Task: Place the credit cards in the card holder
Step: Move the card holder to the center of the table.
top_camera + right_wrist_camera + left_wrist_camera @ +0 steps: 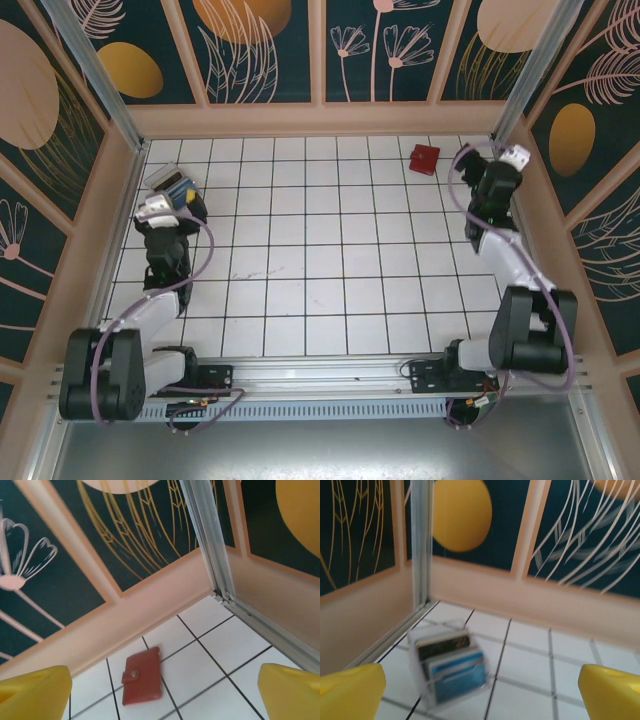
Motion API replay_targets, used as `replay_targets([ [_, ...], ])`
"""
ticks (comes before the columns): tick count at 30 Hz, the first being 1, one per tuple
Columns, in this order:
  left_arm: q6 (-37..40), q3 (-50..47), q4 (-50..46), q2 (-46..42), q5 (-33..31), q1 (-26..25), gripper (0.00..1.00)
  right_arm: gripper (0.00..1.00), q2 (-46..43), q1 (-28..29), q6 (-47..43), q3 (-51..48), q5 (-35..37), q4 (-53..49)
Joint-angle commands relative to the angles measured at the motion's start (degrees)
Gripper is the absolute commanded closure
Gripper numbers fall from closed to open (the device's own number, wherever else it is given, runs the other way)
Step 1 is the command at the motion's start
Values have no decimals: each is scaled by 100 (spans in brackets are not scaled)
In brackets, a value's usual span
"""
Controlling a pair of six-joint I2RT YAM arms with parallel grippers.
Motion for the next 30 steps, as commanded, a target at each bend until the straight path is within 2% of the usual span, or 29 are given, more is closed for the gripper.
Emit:
replay_targets([
  [1,-1746,718,-2085,-339,-330,36,1,6,984,3,476,936,-418,-1857],
  [2,-2675,1162,-3199,-297,-732,49,1,7,1371,2,430,1197,-591,-2011],
  [3,-3031,1669,-4138,-219,-846,71,1,7,1656,-5,376,1490,-705,-2176],
  [5,-2361,2695,-5339,22,-243,82,1,16,2364,-32,165,2339,-1144,-2640],
  [8,-2088,3404,-6106,261,251,82,1,27,3294,-70,8,3399,-1764,-3162],
  [11,-1894,3632,-6303,164,686,82,1,30,4098,-99,30,4271,-2142,-3479],
  [17,-1936,3247,-6030,-174,1707,82,1,35,5377,-170,143,5859,-2628,-4042],
  [20,-2176,3195,-6184,-112,1867,82,1,37,5844,-238,288,6364,-3095,-4164],
  [26,-2371,3028,-6121,-137,2011,82,1,43,6304,-225,600,6562,-3583,-3992],
  [30,-2475,2865,-5854,-114,2081,86,1,50,6435,-164,618,6574,-3628,-4034],
])
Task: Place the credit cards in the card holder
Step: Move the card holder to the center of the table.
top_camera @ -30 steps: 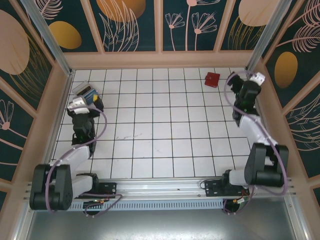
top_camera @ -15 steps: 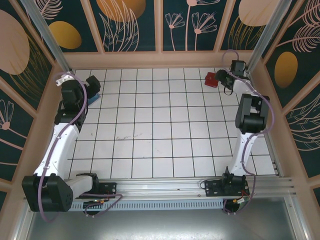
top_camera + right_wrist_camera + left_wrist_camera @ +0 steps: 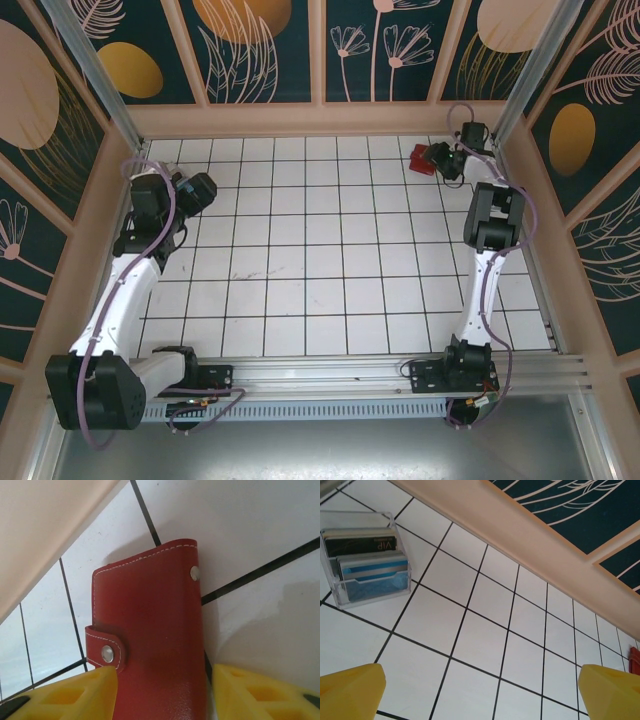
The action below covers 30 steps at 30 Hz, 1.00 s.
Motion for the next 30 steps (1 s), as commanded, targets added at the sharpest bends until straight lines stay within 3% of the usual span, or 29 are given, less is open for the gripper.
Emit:
replay_targets([
  [1,-157,-18,74,29,236,14,1,53,204,66,161,122,-365,-196],
  [8,-229,186,-59,389,449,14,1,99,-7,149,52,-243,-646,-87],
  [15,-248,305,-122,581,593,14,1,100,-1265,393,-74,-1327,-903,200],
  [20,-558,111,91,610,483,14,1,100,-2575,956,-437,-2887,-741,263],
  [25,-1067,293,-237,1189,-144,15,1,100,-3566,2092,-388,-4898,-976,1359],
  [28,-1035,960,-734,1799,33,14,1,100,-3815,2948,-392,-5450,-1390,1333],
  [30,-1019,1253,-856,2124,82,14,1,100,-3941,3460,-556,-5629,-1300,1064],
])
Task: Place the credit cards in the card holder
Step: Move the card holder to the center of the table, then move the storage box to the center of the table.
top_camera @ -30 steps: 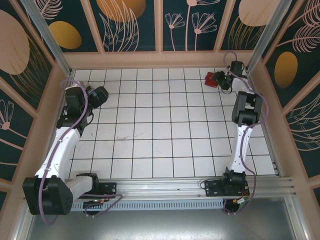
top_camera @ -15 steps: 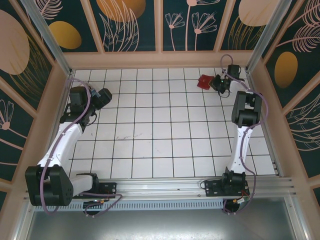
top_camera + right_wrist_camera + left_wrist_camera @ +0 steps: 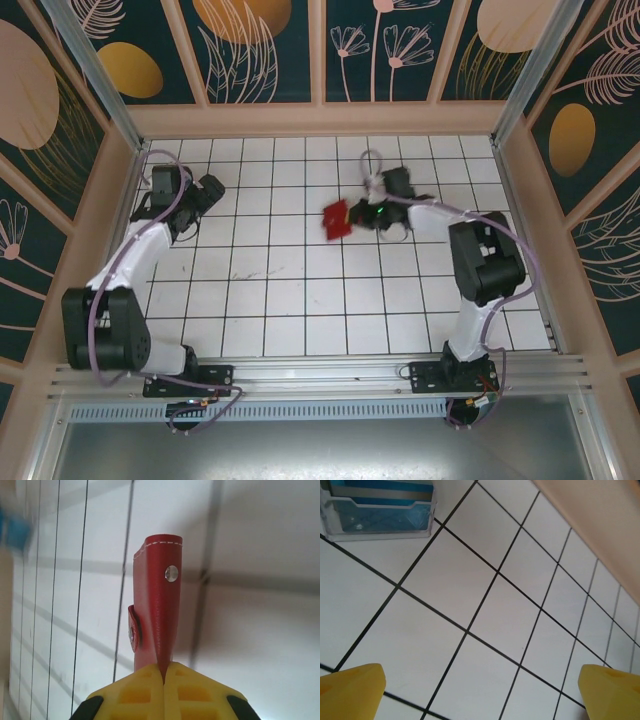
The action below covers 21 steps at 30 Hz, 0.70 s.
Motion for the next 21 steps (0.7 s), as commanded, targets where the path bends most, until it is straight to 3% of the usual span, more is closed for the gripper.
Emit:
replay_targets([
  [1,-123,575,-376,359,-73,14,1,100,-299,680,-297,-374,-223,-244],
  [3,-64,808,-405,522,-369,24,1,97,-421,858,-247,-585,-286,-319],
  [6,140,1332,-405,822,-1294,71,1,62,-751,859,-91,-1015,-455,-123],
  [7,179,1591,-407,1027,-1549,135,1,58,-870,859,-173,-1085,-429,-112],
  [15,522,4544,-1694,3119,-1681,801,1,43,-1926,710,-609,-1324,-28,-104],
  [21,960,5754,-2427,4106,-2783,954,1,37,-2629,718,-429,-1549,693,43],
])
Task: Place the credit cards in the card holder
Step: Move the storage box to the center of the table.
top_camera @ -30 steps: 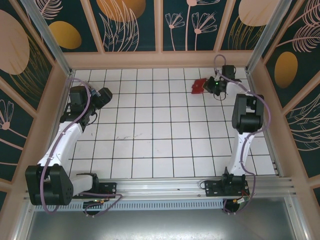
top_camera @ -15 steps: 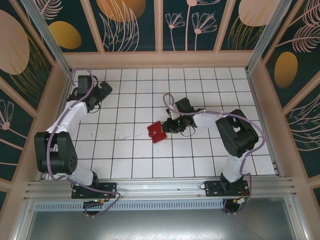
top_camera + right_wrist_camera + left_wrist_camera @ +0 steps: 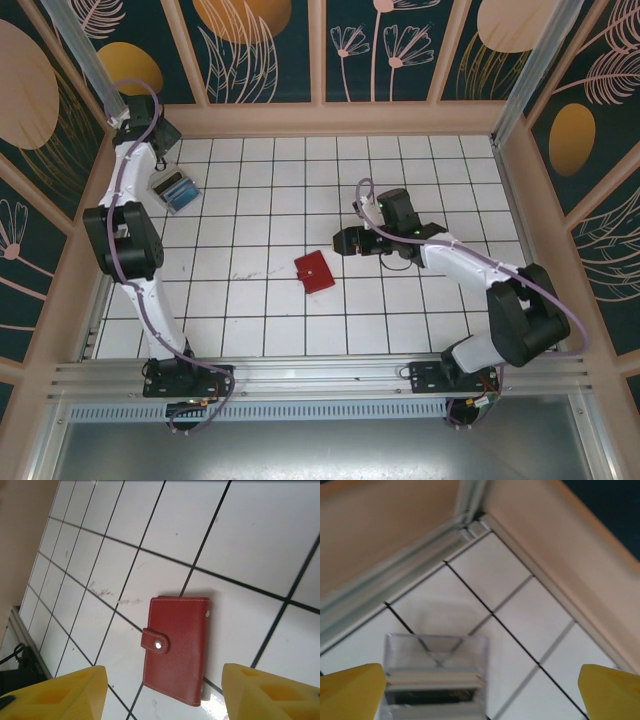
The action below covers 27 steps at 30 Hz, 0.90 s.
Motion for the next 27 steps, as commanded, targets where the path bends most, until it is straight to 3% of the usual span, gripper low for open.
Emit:
replay_targets([
  [1,563,496,-683,375,-861,8,1,37,-250,-14,30,-61,385,97],
  [3,656,709,-784,618,-715,125,1,37,-250,16,75,101,468,-93],
  [6,491,837,-803,898,306,487,1,38,-297,93,118,161,541,-127],
  [10,475,844,-837,1080,311,723,1,37,-233,127,135,316,678,-292],
  [19,828,999,-927,1385,197,731,2,35,24,312,82,777,704,-415],
  [27,750,418,-766,1202,1427,840,7,36,180,469,76,993,810,-599],
])
